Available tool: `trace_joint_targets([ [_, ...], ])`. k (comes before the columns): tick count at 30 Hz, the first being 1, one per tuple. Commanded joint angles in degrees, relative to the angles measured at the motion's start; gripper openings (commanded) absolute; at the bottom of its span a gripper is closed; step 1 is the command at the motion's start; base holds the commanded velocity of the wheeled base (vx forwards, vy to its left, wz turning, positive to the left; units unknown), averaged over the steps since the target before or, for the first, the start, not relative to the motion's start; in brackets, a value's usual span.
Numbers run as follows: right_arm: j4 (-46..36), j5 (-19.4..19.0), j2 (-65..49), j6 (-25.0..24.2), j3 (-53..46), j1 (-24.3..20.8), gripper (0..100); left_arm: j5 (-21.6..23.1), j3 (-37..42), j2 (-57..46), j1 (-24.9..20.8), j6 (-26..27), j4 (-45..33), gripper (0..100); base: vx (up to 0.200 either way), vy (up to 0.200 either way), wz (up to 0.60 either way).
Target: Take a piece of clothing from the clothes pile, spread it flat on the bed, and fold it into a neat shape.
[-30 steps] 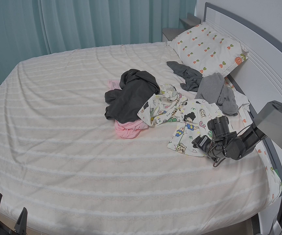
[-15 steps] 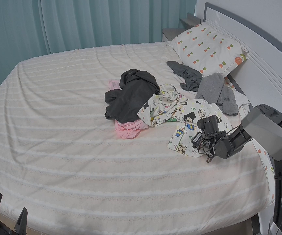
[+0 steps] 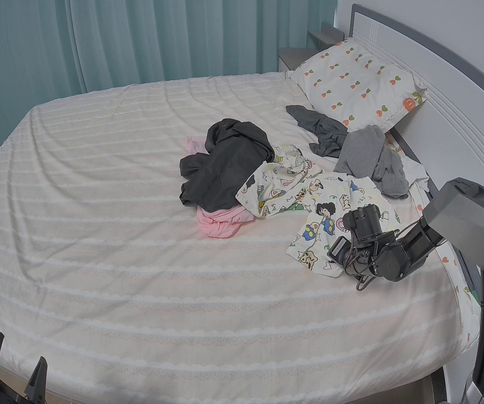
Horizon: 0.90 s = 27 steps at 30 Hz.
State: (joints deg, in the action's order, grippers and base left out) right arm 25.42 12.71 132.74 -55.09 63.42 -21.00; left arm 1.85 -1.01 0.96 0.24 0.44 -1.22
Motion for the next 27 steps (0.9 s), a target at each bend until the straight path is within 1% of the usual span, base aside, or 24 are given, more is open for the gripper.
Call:
trace_joint_targets([
  [1,4.64,-7.44,-12.16,0.07,-11.74,-0.53,0,-0.01,0.57,-0.61,0.02,0.0,-0.01,100,0.0,0.0,0.0],
  [2,5.17,-7.97,-12.77,-0.02,-12.44,-0.53,0,-0.01,0.57,-0.61,0.02,0.0,-0.01,100,0.0,0.0,0.0],
  [3,7.37,-9.9,-15.41,0.07,-15.87,-0.53,0,-0.01,0.57,-0.61,0.02,0.0,-0.01,100,0.0,0.0,0.0],
  [5,10.88,-12.01,-19.28,0.16,-21.14,-0.35,0,-0.01,0.57,-0.61,0.02,0.0,-0.01,100,0.0,0.0,0.0],
  [8,15.1,-14.12,-24.37,0.33,-26.5,0.0,0,-0.01,0.57,-0.61,0.02,0.09,-0.01,100,0.0,0.0,0.0],
  [9,15.1,-14.12,-24.37,0.33,-26.5,0.0,0,-0.01,0.57,-0.61,0.02,0.09,-0.01,100,0.0,0.0,0.0],
  [11,18.18,-16.76,-30.53,0.51,-30.72,0.26,0,-0.01,0.57,-0.61,0.02,0.44,0.25,100,0.0,0.0,0.0],
  [12,18.7,-17.72,-32.46,0.51,-31.6,0.26,0,-0.01,0.57,-0.61,0.02,0.35,0.25,100,0.0,0.0,0.0],
  [13,18.79,-17.9,-32.81,0.51,-31.69,0.26,0,-0.01,0.57,-0.61,0.02,0.35,0.25,100,0.0,0.0,0.0],
  [15,19.14,-20.62,-39.23,0.51,-32.74,0.35,0,-0.01,0.57,-0.61,0.02,0.18,0.16,100,0.0,0.0,0.0],
  [17,19.14,-20.8,-39.49,0.51,-32.74,0.35,0,-0.01,0.57,-0.61,0.02,0.09,0.16,100,0.0,0.0,0.0],
  [18,19.06,-23.09,-44.24,0.6,-32.57,0.79,0,-0.01,0.57,-0.7,0.02,0.62,0.16,100,0.0,0.0,0.0],
  [19,18.97,-24.49,-46.7,0.6,-32.04,1.32,0,0.08,0.57,-0.7,0.02,0.62,0.25,100,0.0,0.0,0.0],
  [20,18.88,-24.84,-47.23,0.6,-31.95,1.4,0,0.08,0.57,-0.7,0.02,0.62,0.25,100,0.0,0.0,0.0],
  [21,18.79,-26.34,-49.25,0.6,-31.16,1.84,0,0.08,0.4,-0.7,0.02,0.7,0.69,100,0.0,0.0,0.0],
  [22,18.53,-27.57,-51.01,0.68,-30.19,2.2,0,0.61,-3.47,-0.26,0.02,-0.79,2.1,100,0.0,0.0,0.0],
  [23,18.35,-28.36,-51.97,0.68,-29.49,2.37,0,0.43,-9.01,1.23,-0.07,-2.99,3.24,100,0.0,0.0,0.0],
  [24,18.0,-29.15,-52.76,0.68,-28.61,2.37,0,0.78,-15.07,4.66,-0.16,-6.15,3.24,100,0.0,0.0,0.0],
  [25,17.65,-30.03,-53.38,0.68,-27.29,2.46,0,1.22,-18.68,8.09,-0.16,-8.0,2.54,100,0.0,0.0,0.0],
  [27,16.59,-31.44,-54.26,0.6,-24.13,2.46,0,2.98,-21.22,13.54,-0.16,-7.12,1.48,100,0.0,0.0,0.0],
])
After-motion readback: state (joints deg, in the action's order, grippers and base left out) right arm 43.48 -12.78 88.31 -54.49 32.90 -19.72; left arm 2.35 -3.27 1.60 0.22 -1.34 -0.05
